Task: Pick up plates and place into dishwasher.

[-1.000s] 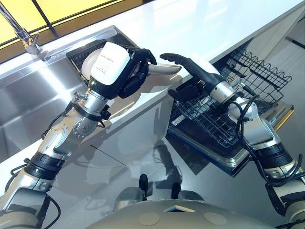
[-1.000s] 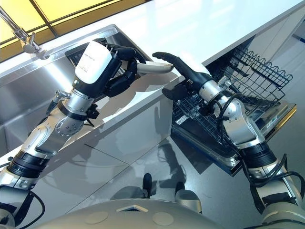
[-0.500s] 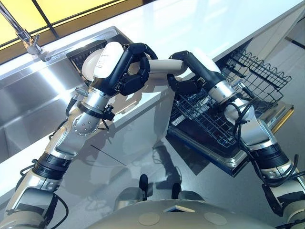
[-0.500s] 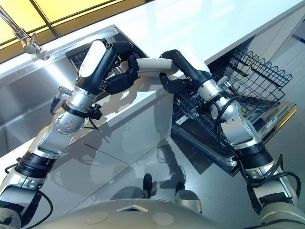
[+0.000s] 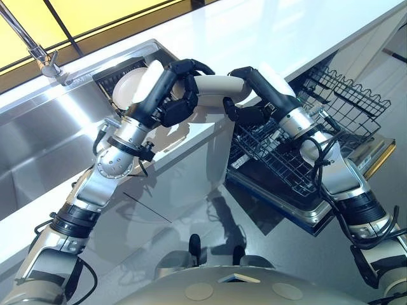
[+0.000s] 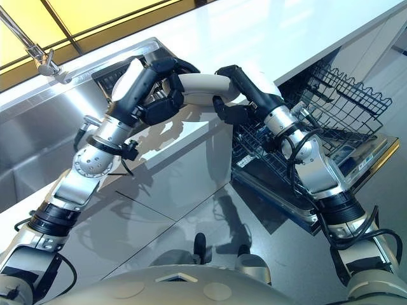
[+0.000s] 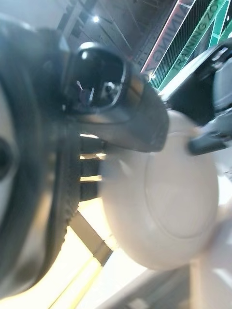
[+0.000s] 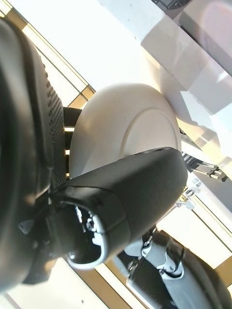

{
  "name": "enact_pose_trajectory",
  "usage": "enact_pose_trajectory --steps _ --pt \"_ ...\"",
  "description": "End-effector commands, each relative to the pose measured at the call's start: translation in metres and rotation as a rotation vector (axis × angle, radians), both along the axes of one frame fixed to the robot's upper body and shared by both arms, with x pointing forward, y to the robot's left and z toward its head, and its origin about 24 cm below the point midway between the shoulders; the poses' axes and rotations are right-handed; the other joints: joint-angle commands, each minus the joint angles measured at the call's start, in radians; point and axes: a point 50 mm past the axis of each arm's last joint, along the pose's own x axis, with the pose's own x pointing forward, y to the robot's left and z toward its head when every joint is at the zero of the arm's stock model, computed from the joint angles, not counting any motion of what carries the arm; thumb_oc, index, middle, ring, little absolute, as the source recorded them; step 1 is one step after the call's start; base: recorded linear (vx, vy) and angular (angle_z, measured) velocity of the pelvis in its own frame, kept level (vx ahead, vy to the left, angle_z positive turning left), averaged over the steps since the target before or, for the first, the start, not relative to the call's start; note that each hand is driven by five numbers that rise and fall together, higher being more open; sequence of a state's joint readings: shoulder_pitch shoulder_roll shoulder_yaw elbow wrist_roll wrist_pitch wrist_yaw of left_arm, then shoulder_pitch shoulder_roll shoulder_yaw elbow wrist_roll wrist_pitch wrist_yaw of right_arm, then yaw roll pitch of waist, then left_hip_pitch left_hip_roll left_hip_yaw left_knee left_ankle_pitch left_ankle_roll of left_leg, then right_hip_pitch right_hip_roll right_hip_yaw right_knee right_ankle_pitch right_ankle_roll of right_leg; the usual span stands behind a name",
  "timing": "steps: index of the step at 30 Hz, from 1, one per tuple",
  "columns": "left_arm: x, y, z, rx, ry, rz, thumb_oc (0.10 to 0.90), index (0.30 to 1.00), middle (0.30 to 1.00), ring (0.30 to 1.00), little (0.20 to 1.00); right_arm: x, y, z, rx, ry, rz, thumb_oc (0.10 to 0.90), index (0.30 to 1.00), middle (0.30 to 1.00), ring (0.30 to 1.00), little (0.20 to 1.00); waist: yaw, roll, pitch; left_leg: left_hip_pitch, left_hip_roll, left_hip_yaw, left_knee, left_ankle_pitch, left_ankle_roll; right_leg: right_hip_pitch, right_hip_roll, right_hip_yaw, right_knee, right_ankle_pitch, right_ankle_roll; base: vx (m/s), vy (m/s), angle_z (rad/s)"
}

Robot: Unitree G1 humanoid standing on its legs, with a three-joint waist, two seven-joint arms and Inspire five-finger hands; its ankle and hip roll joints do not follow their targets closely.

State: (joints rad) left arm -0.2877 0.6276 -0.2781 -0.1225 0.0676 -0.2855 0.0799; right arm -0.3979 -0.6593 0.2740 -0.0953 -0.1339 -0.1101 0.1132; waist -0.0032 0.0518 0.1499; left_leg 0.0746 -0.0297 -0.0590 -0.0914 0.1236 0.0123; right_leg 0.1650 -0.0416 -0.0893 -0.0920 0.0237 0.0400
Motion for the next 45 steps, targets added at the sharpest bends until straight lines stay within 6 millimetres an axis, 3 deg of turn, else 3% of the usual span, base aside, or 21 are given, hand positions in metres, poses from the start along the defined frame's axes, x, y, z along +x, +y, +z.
enact_pose_trajectory --steps 1,9,16,23,28,35,38,45 --pt "0.012 0.011 0.031 -0.131 -0.185 0.099 0.8 0.9 0.9 0.9 0.9 -0.003 0.001 0.064 0.159 -0.27 0.078 0.1 0.3 0.3 0.3 0.2 0.017 -0.014 -0.086 0.068 -0.023 0.005 0.004 -0.167 0.003 -0.038 0.065 -0.008 0.076 -0.124 0.01 0.0 0.0 0.0" --pt "0.025 0.06 0.074 -0.113 -0.359 0.416 0.8 0.9 0.9 0.9 0.9 0.001 -0.011 0.085 0.114 -0.314 0.044 0.1 0.3 0.3 0.3 0.2 0.016 -0.014 -0.1 0.064 -0.023 -0.006 0.004 -0.165 -0.004 -0.036 0.067 -0.017 0.072 -0.125 0.003 0.01 -0.006 0.06" --pt "0.034 0.089 0.09 -0.113 -0.367 0.58 0.8 0.9 0.9 0.9 0.9 0.004 -0.024 0.101 0.173 -0.39 -0.037 0.1 0.3 0.3 0.3 0.2 0.012 -0.01 -0.101 0.067 -0.023 -0.015 0.004 -0.165 -0.004 -0.031 0.07 -0.018 0.07 -0.127 -0.003 0.01 -0.019 0.08" --pt "0.03 0.116 0.089 -0.16 -0.361 0.695 0.8 0.9 0.9 0.9 0.9 -0.002 -0.071 0.123 0.439 -0.682 -0.348 0.1 0.3 0.3 0.3 0.2 0.016 -0.002 -0.101 0.07 -0.02 -0.012 0.004 -0.168 -0.006 -0.025 0.077 -0.018 0.067 -0.132 -0.004 0.01 -0.016 0.01" --pt "0.026 0.133 0.078 -0.144 -0.322 0.764 0.8 0.9 0.9 0.9 0.9 -0.011 -0.108 0.125 0.498 -0.828 -0.58 0.1 0.3 0.3 0.3 0.2 0.017 -0.001 -0.101 0.077 -0.02 -0.009 0.004 -0.171 -0.005 -0.02 0.08 -0.016 0.066 -0.135 -0.005 0.02 -0.012 0.0" --pt "0.024 0.153 0.067 -0.123 -0.301 0.838 0.8 0.9 0.9 0.9 0.9 -0.007 -0.164 0.107 0.512 -0.738 -0.91 0.1 0.3 0.3 0.3 0.2 0.017 -0.004 -0.094 0.087 -0.017 0.002 0.004 -0.172 -0.01 -0.013 0.082 -0.02 0.066 -0.135 -0.003 0.06 -0.038 -0.05" --pt "0.021 0.155 0.065 -0.144 -0.304 0.828 0.8 0.9 0.9 0.9 0.9 -0.006 -0.192 0.084 0.473 -0.603 -1.055 0.1 0.3 0.3 0.3 0.2 0.012 -0.003 -0.088 0.088 -0.012 0.006 0.004 -0.17 -0.016 -0.017 0.08 -0.03 0.079 -0.14 -0.004 0.08 -0.035 0.0" --pt "0.023 0.147 0.058 -0.186 -0.31 0.795 0.8 0.9 0.9 0.9 0.9 -0.006 -0.214 0.057 0.418 -0.493 -1.167 0.1 0.3 0.3 0.3 0.2 0.007 0.007 -0.058 0.095 -0.006 0.009 0.007 -0.163 -0.022 -0.033 0.071 -0.045 0.134 -0.156 -0.009 0.08 -0.018 -0.05"
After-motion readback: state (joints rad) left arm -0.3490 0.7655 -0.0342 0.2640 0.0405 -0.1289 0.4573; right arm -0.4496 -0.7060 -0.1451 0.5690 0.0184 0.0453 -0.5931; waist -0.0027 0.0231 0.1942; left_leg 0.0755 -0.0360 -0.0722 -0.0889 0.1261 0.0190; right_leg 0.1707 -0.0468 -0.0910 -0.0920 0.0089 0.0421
